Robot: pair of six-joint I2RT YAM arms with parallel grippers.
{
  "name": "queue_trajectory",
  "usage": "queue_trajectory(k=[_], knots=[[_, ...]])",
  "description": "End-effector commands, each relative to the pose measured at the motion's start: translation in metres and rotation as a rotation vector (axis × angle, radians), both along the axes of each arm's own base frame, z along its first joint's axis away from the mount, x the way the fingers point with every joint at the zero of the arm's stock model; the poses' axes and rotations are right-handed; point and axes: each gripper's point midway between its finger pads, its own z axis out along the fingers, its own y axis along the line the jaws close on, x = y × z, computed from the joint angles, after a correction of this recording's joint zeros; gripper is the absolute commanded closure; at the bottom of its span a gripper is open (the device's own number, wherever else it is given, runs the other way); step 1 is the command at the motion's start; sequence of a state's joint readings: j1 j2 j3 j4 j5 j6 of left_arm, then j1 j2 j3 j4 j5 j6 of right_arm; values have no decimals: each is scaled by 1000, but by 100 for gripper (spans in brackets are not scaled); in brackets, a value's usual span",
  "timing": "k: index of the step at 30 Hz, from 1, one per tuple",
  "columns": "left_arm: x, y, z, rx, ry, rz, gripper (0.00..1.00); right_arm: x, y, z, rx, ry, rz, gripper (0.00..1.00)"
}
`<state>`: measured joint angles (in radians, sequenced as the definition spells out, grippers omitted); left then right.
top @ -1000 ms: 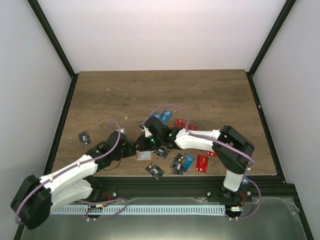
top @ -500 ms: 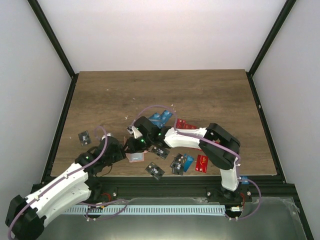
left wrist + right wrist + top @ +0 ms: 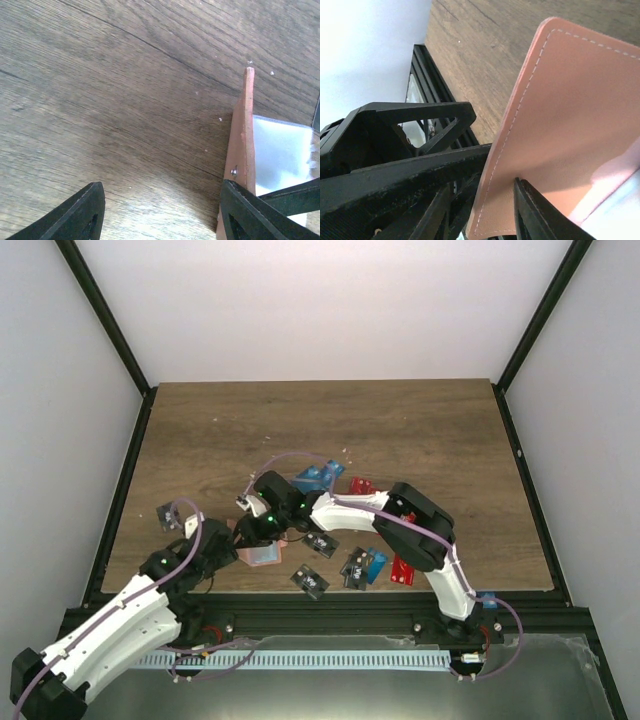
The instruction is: Put the credit cards into the card holder
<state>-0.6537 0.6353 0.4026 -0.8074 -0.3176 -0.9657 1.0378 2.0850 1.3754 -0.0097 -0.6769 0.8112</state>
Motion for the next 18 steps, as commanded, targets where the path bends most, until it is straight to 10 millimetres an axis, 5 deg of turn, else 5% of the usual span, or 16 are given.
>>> queue_trajectory(k=[1,8,18], knots=[[28,-55,84,-300,-230,-106,34,19,5,-56,-118,-3,-104,64],[29,-54,90,-274,-221,-113,33,29,9,-78,-180,-18,-114,63],[20,-58,132,-307,-244,-176,28,40,1,-108,-242,-12,-134,63]])
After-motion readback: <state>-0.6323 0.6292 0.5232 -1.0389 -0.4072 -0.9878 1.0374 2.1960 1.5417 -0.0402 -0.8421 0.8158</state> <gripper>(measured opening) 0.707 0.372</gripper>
